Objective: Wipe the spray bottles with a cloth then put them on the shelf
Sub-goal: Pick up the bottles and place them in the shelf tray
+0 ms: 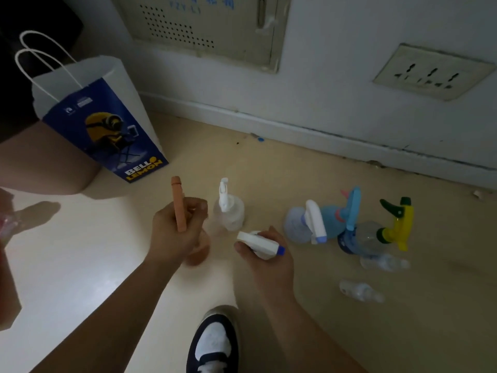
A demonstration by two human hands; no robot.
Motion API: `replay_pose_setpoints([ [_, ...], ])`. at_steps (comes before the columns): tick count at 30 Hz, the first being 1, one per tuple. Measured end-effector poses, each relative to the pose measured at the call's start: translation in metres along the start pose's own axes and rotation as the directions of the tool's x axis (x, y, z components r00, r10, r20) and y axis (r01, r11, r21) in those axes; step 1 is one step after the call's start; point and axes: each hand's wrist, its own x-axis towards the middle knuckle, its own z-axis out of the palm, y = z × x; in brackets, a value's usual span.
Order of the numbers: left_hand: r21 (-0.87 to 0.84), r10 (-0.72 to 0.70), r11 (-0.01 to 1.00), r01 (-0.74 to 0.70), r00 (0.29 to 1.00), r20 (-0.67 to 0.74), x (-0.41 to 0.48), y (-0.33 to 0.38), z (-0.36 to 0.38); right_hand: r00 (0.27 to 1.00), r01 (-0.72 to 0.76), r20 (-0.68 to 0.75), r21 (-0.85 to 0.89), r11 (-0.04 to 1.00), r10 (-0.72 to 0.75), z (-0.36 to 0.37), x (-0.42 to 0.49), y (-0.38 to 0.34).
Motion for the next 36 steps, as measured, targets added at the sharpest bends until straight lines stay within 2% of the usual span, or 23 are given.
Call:
replay_pose_setpoints([
  [3, 0.040, -0.005, 0.999, -0.001, 0.989, 0.150, -0.012, 0.014, 0.007, 0.999, 0.044, -0.028, -0.011, 0.999, -0.044, 0.007, 0.006, 0.002],
  [5, 0.052, -0.049, 0.998, 0.041, 0.983, 0.176, -0.010, 0.013, 0.014, 0.997, 0.058, -0.042, -0.019, 0.998, -0.059, 0.000, 0.007, 0.004],
  [7, 0.057, -0.096, 0.994, 0.088, 0.982, 0.160, -0.007, 0.010, 0.021, 0.998, 0.047, -0.038, -0.043, 0.998, -0.049, -0.014, 0.004, 0.005],
  [12, 0.123, -0.037, 0.992, 0.034, 0.999, 0.015, 0.000, 0.018, 0.046, 0.991, 0.026, -0.134, -0.013, 1.000, -0.027, -0.059, -0.012, -0.008],
  [15, 0.173, -0.054, 0.983, 0.067, 0.995, -0.081, 0.003, 0.027, 0.055, 0.983, 0.096, -0.156, 0.020, 0.995, -0.092, -0.077, -0.019, -0.014],
  [18, 0.214, -0.016, 0.976, 0.031, 0.997, -0.071, -0.001, 0.032, 0.058, 0.967, 0.194, -0.169, -0.008, 0.981, -0.192, -0.085, -0.020, -0.026],
  [21, 0.284, 0.033, 0.959, -0.026, 0.999, -0.018, -0.010, 0.041, 0.062, 0.976, 0.166, -0.133, -0.052, 0.985, -0.171, -0.093, -0.014, -0.046],
  [24, 0.326, 0.066, 0.943, -0.072, 0.997, 0.028, -0.015, 0.054, 0.068, 0.986, 0.117, -0.096, -0.170, 0.978, -0.135, -0.098, 0.001, -0.055],
  [28, 0.351, 0.071, 0.932, -0.093, 0.995, 0.076, -0.019, 0.066, 0.074, 1.000, 0.001, -0.007, -0.255, 0.967, -0.003, -0.098, 0.017, -0.055],
  [36, 0.364, 0.034, 0.928, -0.076, 0.992, 0.120, -0.019, 0.089, 0.068, 0.985, 0.009, 0.170, -0.194, 0.981, 0.025, -0.096, 0.038, -0.085],
])
